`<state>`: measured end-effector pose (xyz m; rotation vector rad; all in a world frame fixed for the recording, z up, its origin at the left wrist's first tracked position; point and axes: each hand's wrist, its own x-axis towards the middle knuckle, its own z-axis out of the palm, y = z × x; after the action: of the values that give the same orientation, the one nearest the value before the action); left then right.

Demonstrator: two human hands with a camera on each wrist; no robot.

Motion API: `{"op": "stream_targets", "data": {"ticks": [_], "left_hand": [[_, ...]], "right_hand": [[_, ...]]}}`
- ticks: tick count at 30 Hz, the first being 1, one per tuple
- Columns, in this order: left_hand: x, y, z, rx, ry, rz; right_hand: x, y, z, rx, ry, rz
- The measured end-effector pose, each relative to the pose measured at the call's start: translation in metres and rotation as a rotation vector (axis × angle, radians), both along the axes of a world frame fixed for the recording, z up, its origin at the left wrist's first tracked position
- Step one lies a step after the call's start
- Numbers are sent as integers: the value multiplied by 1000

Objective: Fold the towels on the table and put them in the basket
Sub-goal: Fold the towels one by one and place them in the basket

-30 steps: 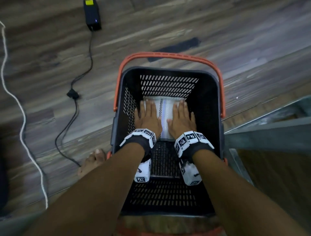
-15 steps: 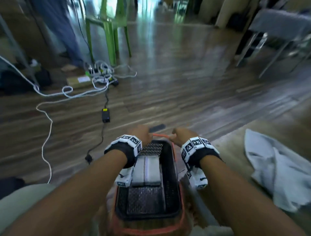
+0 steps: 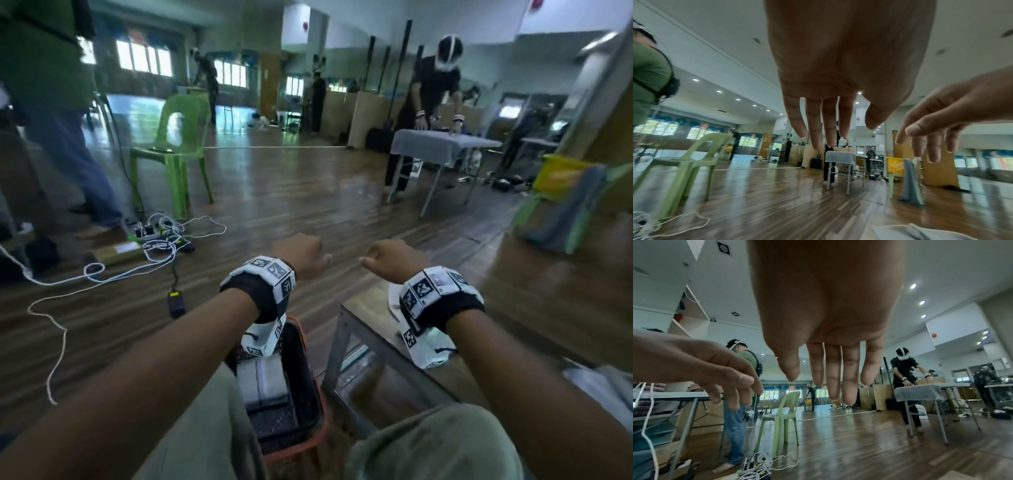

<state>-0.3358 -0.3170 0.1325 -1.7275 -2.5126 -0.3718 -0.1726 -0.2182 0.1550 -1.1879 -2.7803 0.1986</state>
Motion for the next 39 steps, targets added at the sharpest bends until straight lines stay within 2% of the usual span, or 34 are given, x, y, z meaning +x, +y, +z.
{"op": "stream_targets", "data": {"ticks": [9, 13, 18, 23, 27, 35, 39], "left_hand": [[68, 32, -2, 20, -32, -254], [94, 55, -15, -6, -51, -329], [116, 90, -51, -29, -34, -446], [124, 134, -96, -54, -55, -534], [119, 168, -128, -38, -128, -548], [113, 217, -167, -58, -31, -722], [118, 231, -175, -65, 69, -701]], "right_hand": [[109, 13, -1, -3, 23, -256], [146, 23, -18, -21, 15, -351], [173, 38, -55, -46, -29, -421], [170, 54, -110, -131, -48, -420], [156, 61, -157, -159, 30, -423], [125, 95, -211, 74, 108, -438], [115, 109, -222, 127, 38, -459]]}}
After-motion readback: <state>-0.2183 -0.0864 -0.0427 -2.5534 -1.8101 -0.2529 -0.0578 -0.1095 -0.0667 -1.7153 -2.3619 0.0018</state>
